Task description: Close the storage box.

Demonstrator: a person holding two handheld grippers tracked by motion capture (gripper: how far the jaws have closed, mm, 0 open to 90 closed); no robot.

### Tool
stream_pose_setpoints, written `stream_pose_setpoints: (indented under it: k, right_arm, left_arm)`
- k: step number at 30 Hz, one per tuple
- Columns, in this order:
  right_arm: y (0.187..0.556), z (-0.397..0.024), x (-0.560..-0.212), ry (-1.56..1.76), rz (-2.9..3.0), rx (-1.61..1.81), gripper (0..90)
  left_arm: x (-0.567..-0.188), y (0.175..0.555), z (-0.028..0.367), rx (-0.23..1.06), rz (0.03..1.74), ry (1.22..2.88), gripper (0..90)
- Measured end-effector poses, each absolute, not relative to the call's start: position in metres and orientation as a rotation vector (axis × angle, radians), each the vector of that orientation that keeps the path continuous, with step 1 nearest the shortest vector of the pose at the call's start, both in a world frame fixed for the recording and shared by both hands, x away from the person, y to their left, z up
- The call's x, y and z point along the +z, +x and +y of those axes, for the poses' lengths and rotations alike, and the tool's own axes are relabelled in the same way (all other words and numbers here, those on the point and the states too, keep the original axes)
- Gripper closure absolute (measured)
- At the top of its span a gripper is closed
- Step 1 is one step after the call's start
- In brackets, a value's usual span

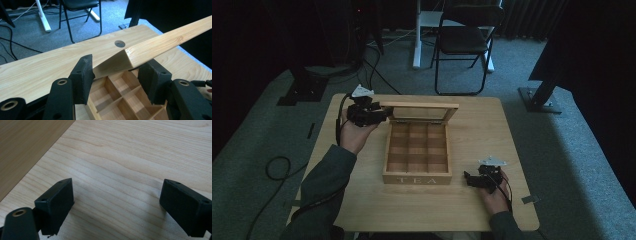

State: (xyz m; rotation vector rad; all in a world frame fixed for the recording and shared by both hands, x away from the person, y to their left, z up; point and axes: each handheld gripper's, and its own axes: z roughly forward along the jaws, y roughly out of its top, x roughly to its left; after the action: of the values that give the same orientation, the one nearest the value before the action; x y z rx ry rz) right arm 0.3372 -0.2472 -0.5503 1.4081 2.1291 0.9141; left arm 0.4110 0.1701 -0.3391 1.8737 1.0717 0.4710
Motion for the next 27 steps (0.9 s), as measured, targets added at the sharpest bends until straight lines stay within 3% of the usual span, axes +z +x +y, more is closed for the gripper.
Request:
stream_pose_setpoints:
  k: [27]
  right_arm:
    - [0.337,-0.247,-0.55,1.408,2.129,0.914,11.6]
  left_arm:
    - [-0.368,0.37,0.17,0.461,1.073,1.88,40.7]
